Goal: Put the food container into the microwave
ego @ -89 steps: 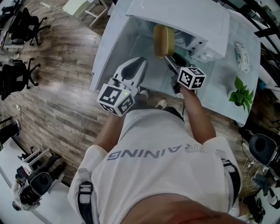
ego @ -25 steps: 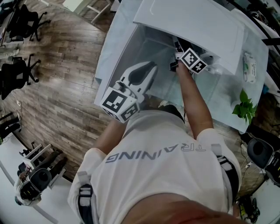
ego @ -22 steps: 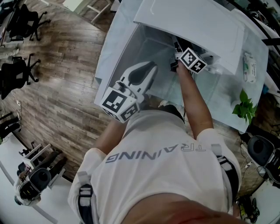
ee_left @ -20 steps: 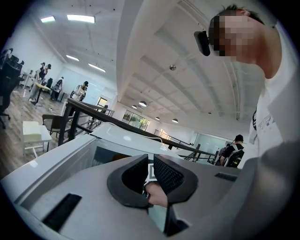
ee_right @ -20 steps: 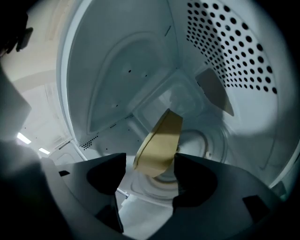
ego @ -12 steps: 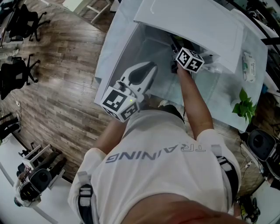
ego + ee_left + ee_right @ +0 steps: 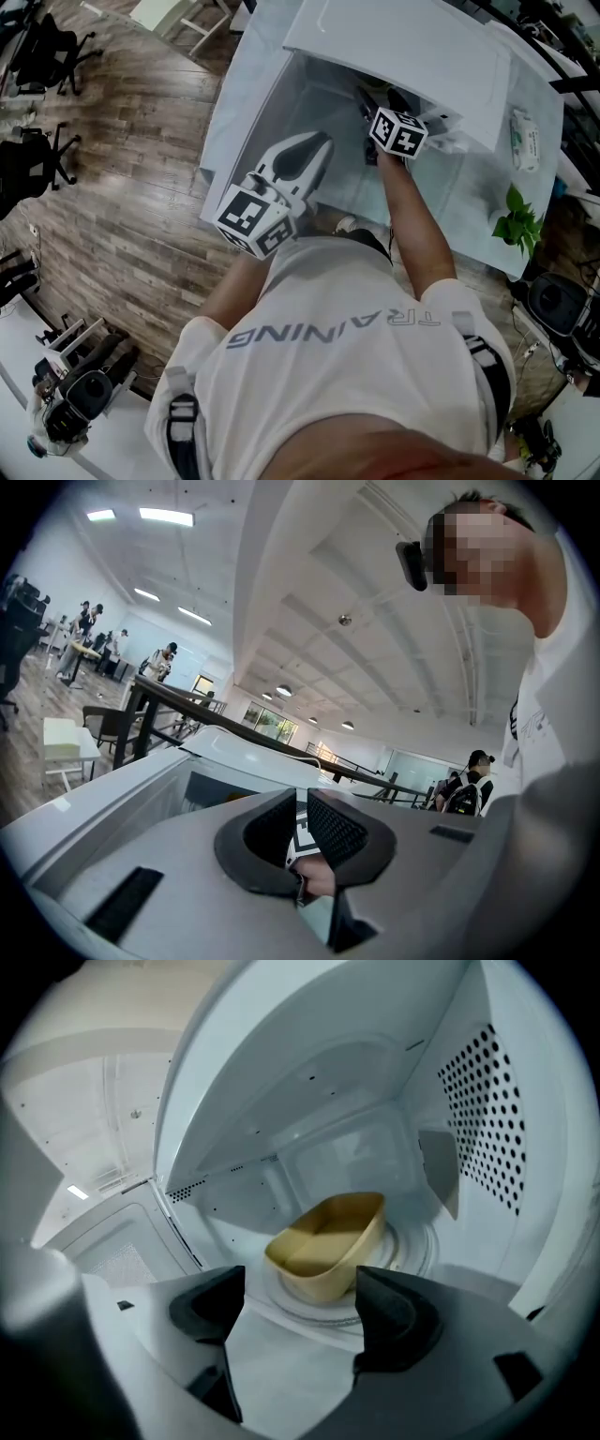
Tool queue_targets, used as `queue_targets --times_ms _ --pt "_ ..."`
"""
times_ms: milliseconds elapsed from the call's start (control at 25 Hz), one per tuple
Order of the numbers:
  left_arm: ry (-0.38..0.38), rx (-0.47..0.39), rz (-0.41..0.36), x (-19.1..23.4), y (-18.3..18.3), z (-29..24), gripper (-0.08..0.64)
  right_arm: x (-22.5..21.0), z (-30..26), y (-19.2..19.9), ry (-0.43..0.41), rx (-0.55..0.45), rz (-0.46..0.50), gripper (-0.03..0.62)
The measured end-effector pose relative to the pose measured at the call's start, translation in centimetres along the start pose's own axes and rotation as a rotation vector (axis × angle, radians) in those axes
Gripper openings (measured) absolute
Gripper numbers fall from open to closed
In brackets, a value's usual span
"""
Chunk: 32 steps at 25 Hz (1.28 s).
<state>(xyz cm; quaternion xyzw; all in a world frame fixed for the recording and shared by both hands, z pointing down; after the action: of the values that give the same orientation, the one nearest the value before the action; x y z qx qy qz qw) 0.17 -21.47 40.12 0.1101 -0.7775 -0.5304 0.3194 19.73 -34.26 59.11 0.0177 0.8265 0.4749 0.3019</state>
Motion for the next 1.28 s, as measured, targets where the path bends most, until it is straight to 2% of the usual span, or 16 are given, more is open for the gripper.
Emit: queue_targets --times_ms 280,480,680,840,1040,1280 --pt "0.007 -0.023 -0.016 -0.7 -0.6 0.6 0.06 1.9 2.9 -0.6 -0.023 0.017 0.092 0.36" --pt "0.001 -0.046 -0.04 -1.9 -0.8 1.0 0.06 3.1 6.1 -1.3 -0.063 -0.015 0.108 0.264" --pt "-0.009 -0.089 -0.051 -3.5 -1.2 2.0 0.06 4.9 9.8 -2.0 -0.12 -0.043 0.084 0.218" --pt "-0.013 -0.111 -0.068 -4.7 -1.3 3.0 0.06 6.5 13.0 -2.2 -0.153 -0.066 0.116 0.167" --pt "-0.05 -0.131 -0.124 -5.6 -1.5 4.8 0.06 7.9 16.8 -2.4 -0.166 -0.1 0.16 0.105" --pt "-0.069 -0.123 -0.135 -6.7 -0.2 6.3 0.06 8.9 21.4 -2.1 -0.179 -0.142 0.209 0.043"
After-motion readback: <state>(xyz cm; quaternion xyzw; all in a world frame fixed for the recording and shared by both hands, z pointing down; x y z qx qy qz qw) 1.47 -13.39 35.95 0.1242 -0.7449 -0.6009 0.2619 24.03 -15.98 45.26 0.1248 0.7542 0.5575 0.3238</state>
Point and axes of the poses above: the fingertips, and each gripper's own axes: z backward along the fingers, x to its left, y out of its underside, the point moved 7 cm from there along z, backward along the fingers, and after that the axes turned 13 degrees about -y, right-handed, at the moved point
